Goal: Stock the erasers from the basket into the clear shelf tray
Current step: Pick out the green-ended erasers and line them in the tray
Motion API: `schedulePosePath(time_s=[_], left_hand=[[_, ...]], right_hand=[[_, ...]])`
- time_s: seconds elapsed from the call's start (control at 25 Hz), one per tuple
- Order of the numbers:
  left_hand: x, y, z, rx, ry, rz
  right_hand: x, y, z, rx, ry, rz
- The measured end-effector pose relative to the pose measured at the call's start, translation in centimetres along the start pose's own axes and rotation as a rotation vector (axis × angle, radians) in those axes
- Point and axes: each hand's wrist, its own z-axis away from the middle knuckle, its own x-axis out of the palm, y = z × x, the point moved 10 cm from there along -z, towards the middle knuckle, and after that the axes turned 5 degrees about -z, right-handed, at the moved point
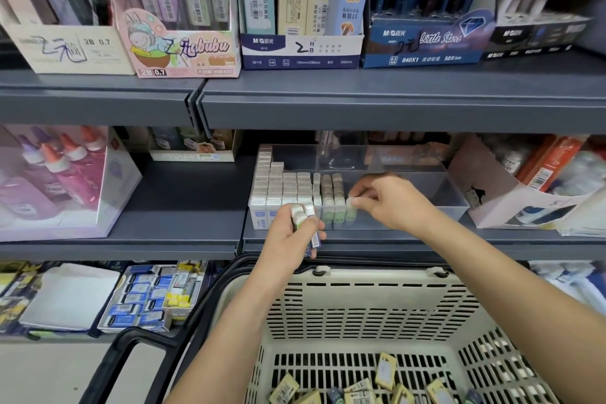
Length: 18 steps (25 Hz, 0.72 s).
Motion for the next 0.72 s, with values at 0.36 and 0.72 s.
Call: schedulePosePath(time_s=[0.36, 0.72], left_hand=[[0.1, -0.4, -0.2, -0.012, -0.015, 0.025], [0.7, 0.2, 0.2, 0.034, -0.077, -0.046]], right_hand=[[1.1, -0.5, -0.1, -0.072, -0.094, 0.142], [-1.7, -2.4, 2.1, -0.126, 0.109, -0.035]])
